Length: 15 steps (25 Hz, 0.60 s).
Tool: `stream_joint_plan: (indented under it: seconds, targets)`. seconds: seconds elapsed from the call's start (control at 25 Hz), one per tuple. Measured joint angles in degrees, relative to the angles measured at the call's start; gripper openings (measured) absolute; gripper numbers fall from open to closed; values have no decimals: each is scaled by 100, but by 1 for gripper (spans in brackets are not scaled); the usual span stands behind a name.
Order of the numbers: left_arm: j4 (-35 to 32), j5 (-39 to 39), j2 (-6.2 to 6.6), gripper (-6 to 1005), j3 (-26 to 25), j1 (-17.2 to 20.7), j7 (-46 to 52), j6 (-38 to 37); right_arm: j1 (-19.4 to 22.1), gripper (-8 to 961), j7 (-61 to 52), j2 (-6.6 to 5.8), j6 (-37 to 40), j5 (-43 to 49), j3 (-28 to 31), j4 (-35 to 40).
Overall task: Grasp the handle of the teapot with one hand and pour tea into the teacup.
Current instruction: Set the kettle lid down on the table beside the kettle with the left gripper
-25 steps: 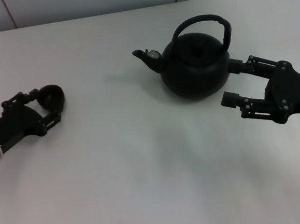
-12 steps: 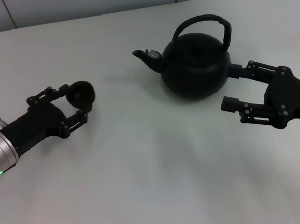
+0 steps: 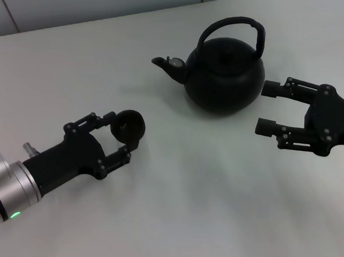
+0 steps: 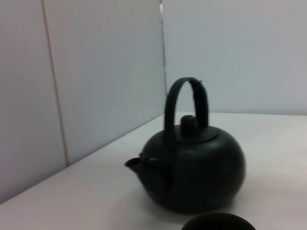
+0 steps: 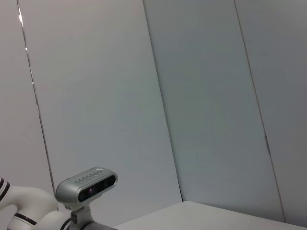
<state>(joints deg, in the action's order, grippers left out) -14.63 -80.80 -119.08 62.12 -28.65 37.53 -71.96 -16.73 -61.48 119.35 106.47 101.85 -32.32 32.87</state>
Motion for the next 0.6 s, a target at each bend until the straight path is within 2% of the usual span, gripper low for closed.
stream_joint_plan:
  seconds: [0.32,0.6]
  targets:
    - [3,-10,-1,678,329,84,0,-146,11,789,79,-6,-6,13,-23,-73]
    - [-16,-8,0,677,408,210,-6,-109,-4,788,84,-9,-13,17,-35,-55]
